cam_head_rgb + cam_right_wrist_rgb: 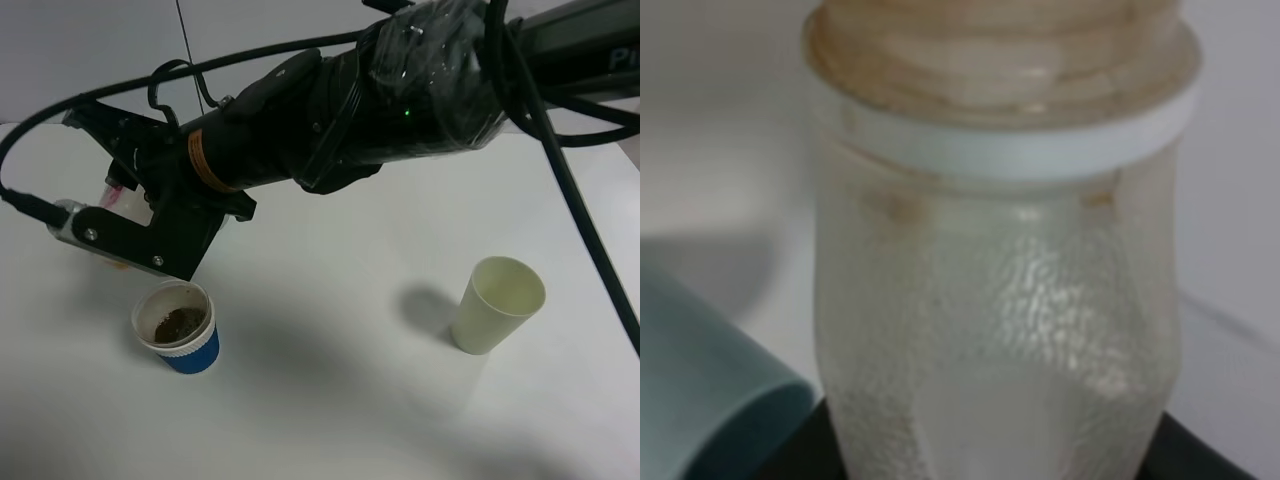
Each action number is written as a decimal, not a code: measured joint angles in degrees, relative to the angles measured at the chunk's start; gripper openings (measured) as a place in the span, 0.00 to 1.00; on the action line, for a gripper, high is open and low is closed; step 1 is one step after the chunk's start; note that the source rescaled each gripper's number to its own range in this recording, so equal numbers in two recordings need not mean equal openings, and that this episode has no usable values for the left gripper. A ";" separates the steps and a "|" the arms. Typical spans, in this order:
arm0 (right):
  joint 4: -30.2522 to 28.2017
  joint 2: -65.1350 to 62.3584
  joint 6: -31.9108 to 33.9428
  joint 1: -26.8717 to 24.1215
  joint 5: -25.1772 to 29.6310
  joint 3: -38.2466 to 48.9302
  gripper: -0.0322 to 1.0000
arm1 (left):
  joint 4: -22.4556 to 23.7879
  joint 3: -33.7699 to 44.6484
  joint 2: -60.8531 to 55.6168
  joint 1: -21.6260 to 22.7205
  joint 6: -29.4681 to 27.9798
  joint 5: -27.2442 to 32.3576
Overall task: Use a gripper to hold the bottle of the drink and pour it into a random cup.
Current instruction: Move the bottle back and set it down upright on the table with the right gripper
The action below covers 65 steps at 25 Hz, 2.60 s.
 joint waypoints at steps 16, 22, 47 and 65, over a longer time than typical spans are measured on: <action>18.05 -1.33 45.15 -5.73 -1.77 0.00 0.04 | 0.00 0.00 0.00 0.00 0.00 0.00; 19.27 -5.84 56.82 -9.38 -2.94 0.00 0.04 | 0.00 0.00 0.00 0.00 0.00 0.00; 29.60 -14.26 67.45 -30.49 -19.52 21.63 0.04 | 0.00 0.00 0.00 0.00 0.00 0.00; 59.94 -5.54 34.70 -33.08 -26.92 26.76 0.04 | 0.00 0.00 0.00 0.00 0.00 0.00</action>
